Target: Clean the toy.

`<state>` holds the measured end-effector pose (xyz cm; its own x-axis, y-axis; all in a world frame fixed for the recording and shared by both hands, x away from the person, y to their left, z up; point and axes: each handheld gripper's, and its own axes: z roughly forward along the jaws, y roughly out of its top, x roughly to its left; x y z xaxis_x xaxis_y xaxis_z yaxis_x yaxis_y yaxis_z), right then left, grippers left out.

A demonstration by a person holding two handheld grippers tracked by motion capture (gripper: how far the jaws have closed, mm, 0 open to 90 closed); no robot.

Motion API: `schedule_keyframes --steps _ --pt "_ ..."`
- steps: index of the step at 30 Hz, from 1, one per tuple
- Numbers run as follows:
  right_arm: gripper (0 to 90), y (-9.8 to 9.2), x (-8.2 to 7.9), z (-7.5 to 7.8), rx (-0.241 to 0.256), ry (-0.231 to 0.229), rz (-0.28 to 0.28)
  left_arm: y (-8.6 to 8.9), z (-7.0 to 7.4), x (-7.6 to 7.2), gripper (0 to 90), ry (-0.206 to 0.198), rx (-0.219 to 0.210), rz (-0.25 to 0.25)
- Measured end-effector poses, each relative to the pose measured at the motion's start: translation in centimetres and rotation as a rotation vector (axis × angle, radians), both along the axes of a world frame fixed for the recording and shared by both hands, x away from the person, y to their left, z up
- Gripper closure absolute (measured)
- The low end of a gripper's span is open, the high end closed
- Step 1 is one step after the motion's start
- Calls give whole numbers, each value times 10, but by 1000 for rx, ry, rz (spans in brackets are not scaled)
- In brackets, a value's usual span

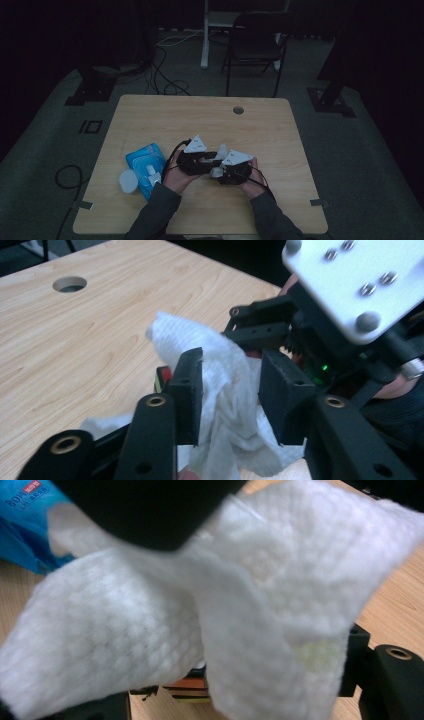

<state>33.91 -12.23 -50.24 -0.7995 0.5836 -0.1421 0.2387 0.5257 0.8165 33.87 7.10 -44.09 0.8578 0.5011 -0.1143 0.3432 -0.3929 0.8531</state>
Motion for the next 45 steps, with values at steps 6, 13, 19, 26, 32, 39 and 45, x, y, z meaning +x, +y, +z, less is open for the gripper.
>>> schedule_keyframes --steps 6,13,19,26,32,39,45 --pt "338 -1 0 0 4 0 -5 7 3 4 632 -4 -9 45" --pt "339 -1 -1 3 14 -2 -3 -4 -15 7 585 7 91 75" --pt "339 -1 0 0 1 4 -9 -5 -21 8 672 3 109 116" --pt "339 0 0 0 7 8 0 -3 -17 9 888 -12 110 118" --pt "338 4 -2 -1 2 9 17 -17 -15 12 893 -22 108 80" --pt "338 3 -2 -1 11 14 18 -32 -4 17 894 -31 61 51" --pt "338 0 -2 1 20 8 14 -37 -5 18 886 -24 69 42"
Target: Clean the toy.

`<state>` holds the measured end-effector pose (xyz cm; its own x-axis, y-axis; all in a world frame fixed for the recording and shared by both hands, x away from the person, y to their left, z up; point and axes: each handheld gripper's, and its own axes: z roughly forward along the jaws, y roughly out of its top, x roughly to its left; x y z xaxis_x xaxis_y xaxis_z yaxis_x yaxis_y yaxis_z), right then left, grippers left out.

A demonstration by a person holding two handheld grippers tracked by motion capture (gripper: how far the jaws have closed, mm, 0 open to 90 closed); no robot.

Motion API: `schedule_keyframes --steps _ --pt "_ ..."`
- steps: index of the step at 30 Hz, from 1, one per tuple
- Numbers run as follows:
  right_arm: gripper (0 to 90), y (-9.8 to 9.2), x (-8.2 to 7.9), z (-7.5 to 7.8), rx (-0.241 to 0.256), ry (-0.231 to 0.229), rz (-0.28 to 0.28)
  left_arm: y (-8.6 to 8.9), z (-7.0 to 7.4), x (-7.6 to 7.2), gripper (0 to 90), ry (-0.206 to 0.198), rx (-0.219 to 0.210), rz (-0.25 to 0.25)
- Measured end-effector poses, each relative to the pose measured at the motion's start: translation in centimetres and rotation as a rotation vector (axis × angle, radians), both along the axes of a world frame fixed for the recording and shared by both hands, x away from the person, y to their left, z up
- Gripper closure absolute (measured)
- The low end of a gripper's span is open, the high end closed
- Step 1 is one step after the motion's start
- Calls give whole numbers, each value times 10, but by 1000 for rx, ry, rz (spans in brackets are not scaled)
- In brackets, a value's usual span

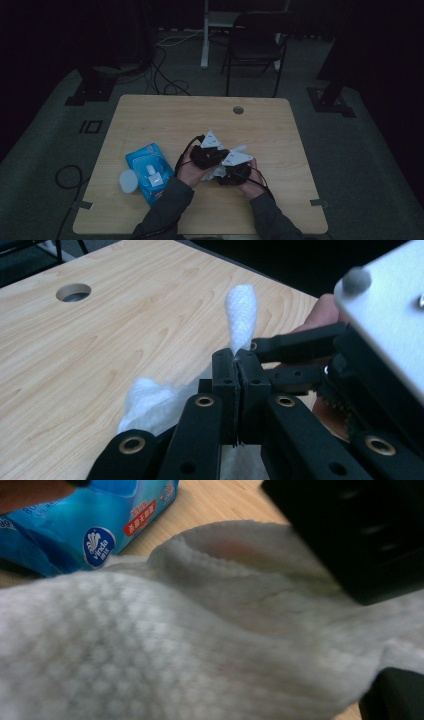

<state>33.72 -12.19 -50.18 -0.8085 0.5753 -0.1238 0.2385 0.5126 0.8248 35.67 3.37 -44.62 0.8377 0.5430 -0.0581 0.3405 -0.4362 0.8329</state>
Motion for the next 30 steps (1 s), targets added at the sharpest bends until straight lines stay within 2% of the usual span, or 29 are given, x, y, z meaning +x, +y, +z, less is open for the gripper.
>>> schedule_keyframes --steps 5,10,14,18,21,25,27,30 --pt "339 -2 1 0 5 2 -7 4 -2 3 773 34 -14 -2" --pt "338 -3 1 0 11 3 -10 9 -5 5 737 63 -39 12" --pt "338 -4 2 1 12 2 -11 14 -5 3 704 66 -49 21" --pt "338 -4 2 1 19 1 -13 17 -9 3 691 63 -32 28" --pt "338 -5 3 1 17 2 -14 20 -9 0 653 51 -25 41" --pt "338 -7 3 1 22 4 -19 26 -9 -4 599 42 -37 53" --pt "338 -7 3 2 25 3 -21 29 -11 -5 573 37 -26 69" --pt "338 -8 3 2 29 -3 -23 32 -13 -4 539 48 -26 83"
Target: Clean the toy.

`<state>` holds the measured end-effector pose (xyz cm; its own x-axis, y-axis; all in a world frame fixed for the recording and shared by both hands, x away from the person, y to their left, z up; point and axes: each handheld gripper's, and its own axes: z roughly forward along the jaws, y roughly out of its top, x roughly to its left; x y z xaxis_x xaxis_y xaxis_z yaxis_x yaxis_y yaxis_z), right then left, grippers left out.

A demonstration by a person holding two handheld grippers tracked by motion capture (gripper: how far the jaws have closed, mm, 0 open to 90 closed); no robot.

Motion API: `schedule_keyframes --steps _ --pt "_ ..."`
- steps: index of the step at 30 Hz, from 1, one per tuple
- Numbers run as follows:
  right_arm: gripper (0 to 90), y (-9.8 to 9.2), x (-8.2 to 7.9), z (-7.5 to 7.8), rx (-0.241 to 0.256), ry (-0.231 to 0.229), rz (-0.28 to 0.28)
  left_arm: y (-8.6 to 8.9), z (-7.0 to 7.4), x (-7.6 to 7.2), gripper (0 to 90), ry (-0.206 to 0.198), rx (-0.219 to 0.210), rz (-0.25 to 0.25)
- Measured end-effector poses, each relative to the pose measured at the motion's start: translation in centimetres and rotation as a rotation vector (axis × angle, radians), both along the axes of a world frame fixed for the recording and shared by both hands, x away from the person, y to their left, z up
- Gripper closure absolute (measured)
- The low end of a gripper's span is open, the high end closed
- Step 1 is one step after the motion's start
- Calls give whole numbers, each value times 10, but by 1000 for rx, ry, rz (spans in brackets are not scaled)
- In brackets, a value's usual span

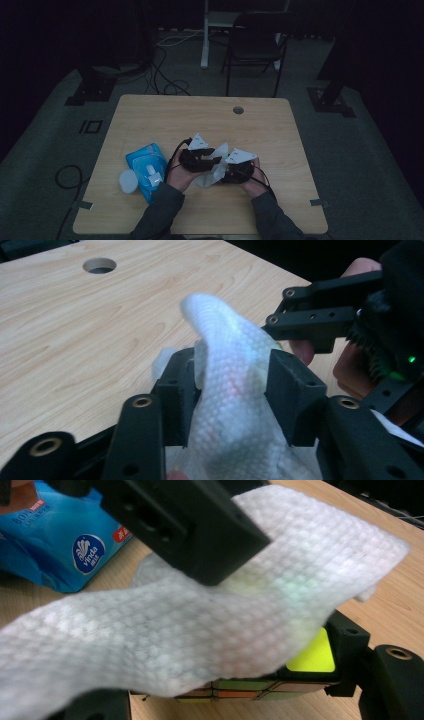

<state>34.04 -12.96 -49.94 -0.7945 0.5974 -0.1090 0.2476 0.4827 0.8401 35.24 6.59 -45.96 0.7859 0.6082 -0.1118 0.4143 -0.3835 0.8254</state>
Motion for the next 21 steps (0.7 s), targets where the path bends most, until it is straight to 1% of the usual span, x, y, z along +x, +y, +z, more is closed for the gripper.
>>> schedule_keyframes --steps 1,2,3,4,5,6,7,8,10,14,17,21 --pt "338 0 0 0 0 0 0 0 0 0 535 0 0 0" --pt "338 0 0 0 2 1 -1 1 -1 1 535 12 -4 -9" --pt "338 0 0 0 -3 2 0 1 -1 0 600 16 0 -20" --pt "339 1 0 -1 -12 4 1 -1 0 -1 675 -1 21 -7" --pt "338 2 0 -2 -14 2 3 -2 1 -2 719 -10 39 -4" --pt "338 2 0 -2 -14 2 3 -2 1 -2 737 -10 39 -4" --pt "338 2 0 -2 -11 7 3 1 4 -1 737 -11 20 5" --pt "338 1 0 -3 -13 13 5 4 6 -1 866 -5 -9 -1" --pt "338 2 0 -3 -8 20 11 4 10 -1 885 -14 -24 1" --pt "338 7 -1 -6 -27 24 32 0 19 -3 888 -34 -54 -14" --pt "338 9 0 -9 -33 36 34 -4 26 -3 888 -54 -62 -15" --pt "338 7 1 -10 -19 44 30 -9 34 -2 888 -71 -60 -16"
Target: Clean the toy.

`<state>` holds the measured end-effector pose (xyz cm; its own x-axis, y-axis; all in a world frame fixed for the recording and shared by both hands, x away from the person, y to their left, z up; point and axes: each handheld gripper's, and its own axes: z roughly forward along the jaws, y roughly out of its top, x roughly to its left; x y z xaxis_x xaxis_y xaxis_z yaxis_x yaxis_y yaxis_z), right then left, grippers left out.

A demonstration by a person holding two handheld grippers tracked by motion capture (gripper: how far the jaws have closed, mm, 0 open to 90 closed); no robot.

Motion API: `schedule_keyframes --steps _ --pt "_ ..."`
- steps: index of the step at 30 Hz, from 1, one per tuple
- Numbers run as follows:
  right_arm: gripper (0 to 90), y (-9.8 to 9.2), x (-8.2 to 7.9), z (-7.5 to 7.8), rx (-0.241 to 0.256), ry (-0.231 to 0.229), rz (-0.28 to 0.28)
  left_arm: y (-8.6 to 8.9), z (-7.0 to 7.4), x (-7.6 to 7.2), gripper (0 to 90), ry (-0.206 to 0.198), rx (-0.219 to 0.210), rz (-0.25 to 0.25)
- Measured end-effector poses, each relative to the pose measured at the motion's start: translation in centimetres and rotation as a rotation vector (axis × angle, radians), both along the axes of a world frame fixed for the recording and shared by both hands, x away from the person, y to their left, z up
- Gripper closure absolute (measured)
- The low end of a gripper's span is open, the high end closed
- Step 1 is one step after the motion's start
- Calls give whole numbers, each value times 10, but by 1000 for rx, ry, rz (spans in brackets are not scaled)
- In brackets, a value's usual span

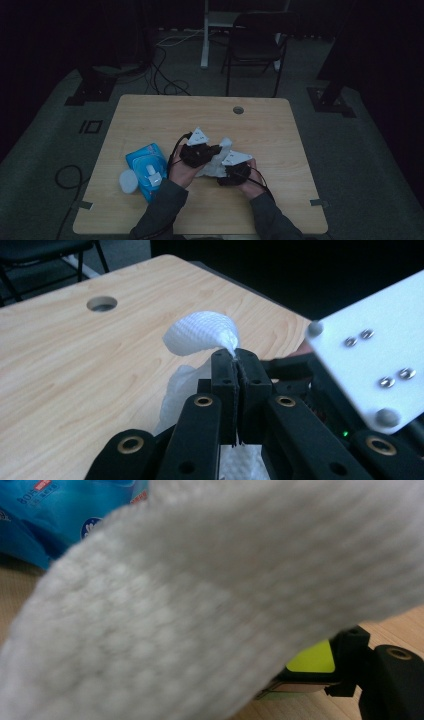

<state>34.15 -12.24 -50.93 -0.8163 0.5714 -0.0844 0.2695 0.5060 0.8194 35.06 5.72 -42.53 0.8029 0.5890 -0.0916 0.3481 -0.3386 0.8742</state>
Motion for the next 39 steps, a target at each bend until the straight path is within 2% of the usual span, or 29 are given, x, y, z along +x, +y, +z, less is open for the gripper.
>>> schedule_keyframes --steps 7,10,16,20,26,39 --pt "338 -1 1 -3 2 10 1 -5 9 1 887 -14 -26 4" --pt "338 -1 1 -1 12 2 -3 -8 8 1 886 -6 -39 2" --pt "338 -7 1 5 44 -8 -24 -9 -6 6 885 32 -17 9" --pt "338 -8 1 6 44 -9 -22 -12 -17 10 885 58 12 6" --pt "338 -7 0 7 43 -14 -14 -14 -28 13 877 67 69 5" --pt "338 -2 -7 11 19 -52 21 -7 -28 18 881 53 67 20"
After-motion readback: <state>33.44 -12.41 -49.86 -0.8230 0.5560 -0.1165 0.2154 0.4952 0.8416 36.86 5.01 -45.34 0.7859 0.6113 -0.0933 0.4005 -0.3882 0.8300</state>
